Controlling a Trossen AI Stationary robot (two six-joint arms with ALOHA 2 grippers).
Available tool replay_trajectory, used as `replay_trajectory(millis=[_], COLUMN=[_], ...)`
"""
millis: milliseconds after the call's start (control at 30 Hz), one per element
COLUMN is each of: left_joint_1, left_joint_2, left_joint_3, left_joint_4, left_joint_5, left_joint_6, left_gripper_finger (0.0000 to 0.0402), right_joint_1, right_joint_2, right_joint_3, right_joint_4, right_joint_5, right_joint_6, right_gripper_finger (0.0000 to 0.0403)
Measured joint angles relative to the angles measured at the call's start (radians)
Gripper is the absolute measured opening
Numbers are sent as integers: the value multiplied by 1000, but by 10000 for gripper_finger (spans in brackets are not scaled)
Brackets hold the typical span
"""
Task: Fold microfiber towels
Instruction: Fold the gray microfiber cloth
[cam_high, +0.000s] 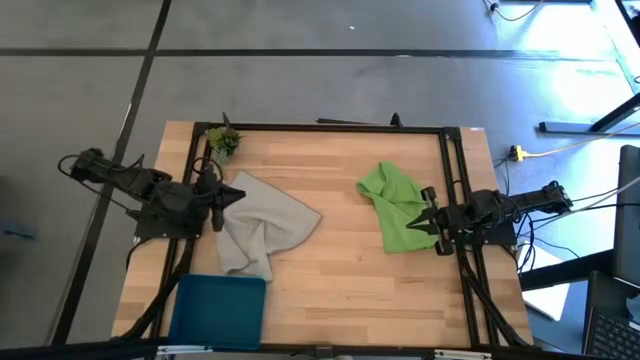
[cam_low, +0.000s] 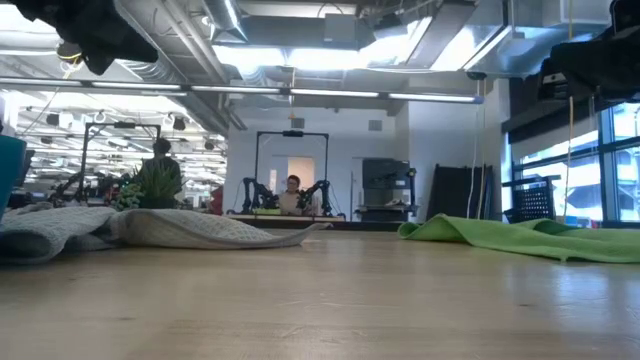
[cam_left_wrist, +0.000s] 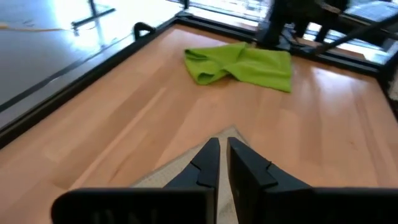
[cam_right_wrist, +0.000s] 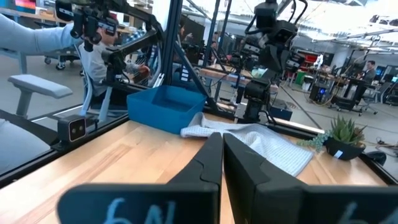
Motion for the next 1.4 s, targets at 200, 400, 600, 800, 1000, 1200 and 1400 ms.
replay_trajectory(millis=[200, 400, 600, 800, 1000, 1200, 1400], left_joint_1=[114, 270, 410, 495, 584, 704, 812], left_joint_2=[99, 228, 317, 348, 362, 429, 563], left_joint_3=[82, 155, 178, 178, 178, 178, 178], left_joint_4=[-100, -330, -388, -366, -368, -384, -373], left_joint_5=[0, 85, 212, 251, 334, 335, 377], left_joint_6=[-97, -274, -299, -276, -279, -275, -201], left_gripper_finger=[2, 0, 0, 19, 66, 93, 91], right_joint_1=[0, 0, 0, 0, 0, 0, 0], right_joint_2=[0, 0, 0, 0, 0, 0, 0], right_joint_3=[0, 0, 0, 0, 0, 0, 0], right_joint_4=[4, 5, 5, 5, 5, 7, 17], right_joint_5=[0, 0, 1, 38, 37, 37, 37], right_joint_6=[-1, -1, -1, 7, 6, 4, 6], right_gripper_finger=[16, 16, 16, 16, 16, 16, 16])
